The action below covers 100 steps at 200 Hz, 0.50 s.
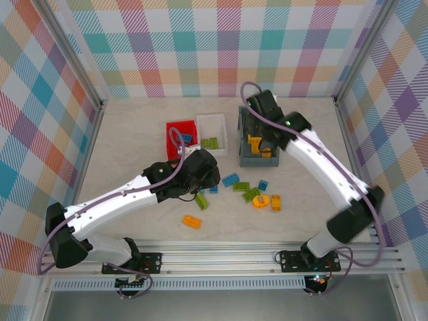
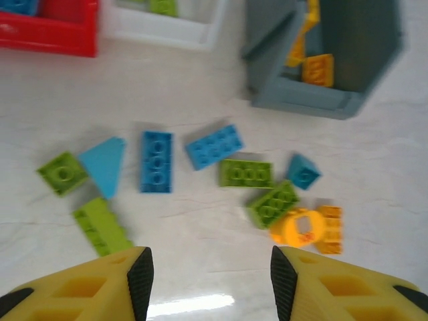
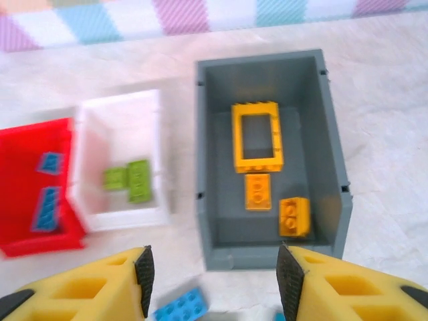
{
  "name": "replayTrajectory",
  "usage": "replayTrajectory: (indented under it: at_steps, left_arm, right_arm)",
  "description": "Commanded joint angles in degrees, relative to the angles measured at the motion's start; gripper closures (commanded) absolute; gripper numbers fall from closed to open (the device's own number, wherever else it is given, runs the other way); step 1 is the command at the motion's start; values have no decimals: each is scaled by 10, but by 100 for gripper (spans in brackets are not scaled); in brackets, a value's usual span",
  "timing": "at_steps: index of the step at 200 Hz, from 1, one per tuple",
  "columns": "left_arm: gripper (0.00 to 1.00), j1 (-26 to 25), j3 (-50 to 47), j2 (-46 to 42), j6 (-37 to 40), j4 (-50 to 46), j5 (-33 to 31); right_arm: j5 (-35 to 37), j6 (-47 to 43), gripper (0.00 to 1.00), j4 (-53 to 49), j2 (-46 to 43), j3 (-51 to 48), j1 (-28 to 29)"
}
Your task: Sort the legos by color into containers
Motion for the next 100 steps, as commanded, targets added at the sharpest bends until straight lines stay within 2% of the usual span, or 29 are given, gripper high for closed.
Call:
replayTrajectory:
  at_steps: [1,23,40,70,100]
  left_arm:
    - [46,31,-17,-14,39,-41,16]
    - [38,64,-22,5,94,-51,47]
    - [32,103,-27,33,121,-58,85]
    - [32,143,-34,85,120,-8,129]
    - [36,146,-14,137,102,37,106]
  right_arm:
    - [-33,-23,46,37,-83,-94,44]
    - [-108,7,45,46,-175,-194,78]
    - [-133,47,44,37,-221,-254,110]
    - [-133,108,44,52,-261,-339,199]
    - [-111,139,44,60,-247,-361,252]
